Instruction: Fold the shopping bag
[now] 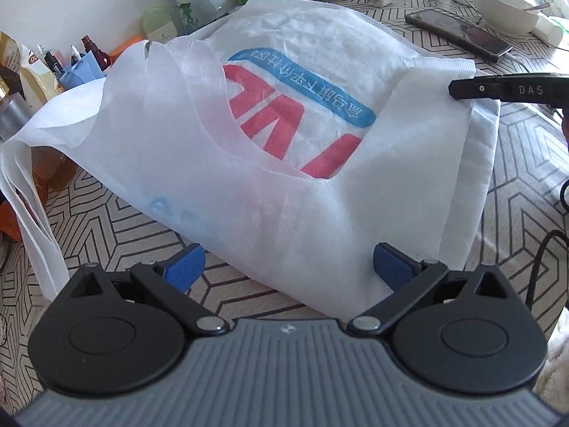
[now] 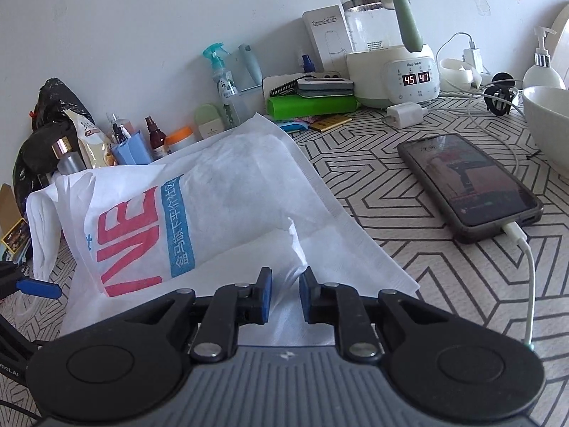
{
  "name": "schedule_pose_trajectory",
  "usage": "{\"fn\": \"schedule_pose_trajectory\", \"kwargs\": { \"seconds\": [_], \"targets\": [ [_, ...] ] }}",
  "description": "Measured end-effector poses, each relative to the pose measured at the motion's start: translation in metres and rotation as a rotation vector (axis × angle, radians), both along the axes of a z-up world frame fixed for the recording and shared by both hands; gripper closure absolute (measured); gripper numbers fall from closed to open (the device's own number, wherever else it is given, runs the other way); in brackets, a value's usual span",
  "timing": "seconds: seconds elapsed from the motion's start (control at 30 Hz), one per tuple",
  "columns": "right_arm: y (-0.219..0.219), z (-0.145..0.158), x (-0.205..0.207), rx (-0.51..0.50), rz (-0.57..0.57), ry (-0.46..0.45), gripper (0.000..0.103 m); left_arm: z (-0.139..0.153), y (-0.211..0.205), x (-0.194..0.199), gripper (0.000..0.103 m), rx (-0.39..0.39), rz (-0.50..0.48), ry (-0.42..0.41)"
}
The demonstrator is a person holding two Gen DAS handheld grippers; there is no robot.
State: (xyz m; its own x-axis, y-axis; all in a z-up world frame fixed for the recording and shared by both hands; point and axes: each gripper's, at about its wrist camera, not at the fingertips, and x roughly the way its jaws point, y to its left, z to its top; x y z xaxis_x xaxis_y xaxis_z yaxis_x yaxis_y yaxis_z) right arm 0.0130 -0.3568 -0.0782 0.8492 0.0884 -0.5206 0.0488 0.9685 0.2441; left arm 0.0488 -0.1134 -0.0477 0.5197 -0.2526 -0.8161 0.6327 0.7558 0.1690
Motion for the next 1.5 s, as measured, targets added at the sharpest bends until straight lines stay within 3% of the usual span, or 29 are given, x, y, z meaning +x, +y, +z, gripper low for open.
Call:
{"fn": "schedule_pose_trajectory", "kwargs": {
  "seconds": [0.1, 0.17, 0.3, 0.43, 0.5, 0.6, 0.73, 0.83, 1.03, 1.23, 1.33, 1.43, 1.5],
  "targets": [
    [0.007, 0.008, -0.004, -0.123, -0.053, 0.004, 0.072, 0.000, 0.004, 0.001, 0.000, -0.012, -0.001, 0.018],
    [0.012, 0.018, -0.012, -0.141, -0.047, -0.039, 0.072, 0.000, 0.004, 0.002, 0.000, -0.015, 0.000, 0.025],
    [0.036, 0.038, -0.025, -0.116, 0.143, -0.140, 0.069, 0.001, 0.003, 0.002, 0.000, -0.013, -0.010, 0.022],
    [0.066, 0.040, -0.016, -0.101, 0.353, -0.101, 0.068, 0.002, 0.006, 0.007, 0.000, -0.033, 0.005, 0.046],
    [0.076, 0.029, -0.005, -0.127, 0.393, -0.019, 0.068, 0.003, 0.010, 0.010, 0.000, -0.050, 0.034, 0.067],
    [0.076, 0.013, 0.004, -0.102, 0.405, 0.069, 0.069, 0.019, 0.026, 0.006, 0.000, -0.081, 0.075, 0.004],
    [0.068, 0.009, 0.004, -0.059, 0.421, 0.067, 0.068, 0.051, 0.067, 0.003, 0.000, -0.197, 0.189, -0.077],
    [0.068, 0.013, 0.003, -0.052, 0.427, 0.063, 0.066, 0.063, 0.105, 0.024, 0.000, -0.307, 0.400, -0.095],
    [0.081, 0.050, -0.005, -0.077, 0.474, -0.042, 0.057, 0.053, 0.141, 0.088, 0.000, -0.403, 0.673, -0.077],
    [0.115, 0.104, 0.005, -0.232, 0.647, -0.124, 0.045, 0.042, 0.158, 0.132, 0.000, -0.490, 0.757, -0.059],
    [0.129, 0.119, 0.018, -0.295, 0.690, -0.149, 0.044, 0.039, 0.165, 0.140, 0.000, -0.536, 0.832, -0.084],
    [0.139, 0.128, 0.038, -0.299, 0.737, -0.134, 0.044, 0.043, 0.174, 0.142, 0.000, -0.571, 0.942, -0.146],
    [0.146, 0.137, 0.056, -0.274, 0.771, -0.108, 0.043, 0.046, 0.176, 0.143, 0.000, -0.599, 0.929, -0.180]
  ]
}}
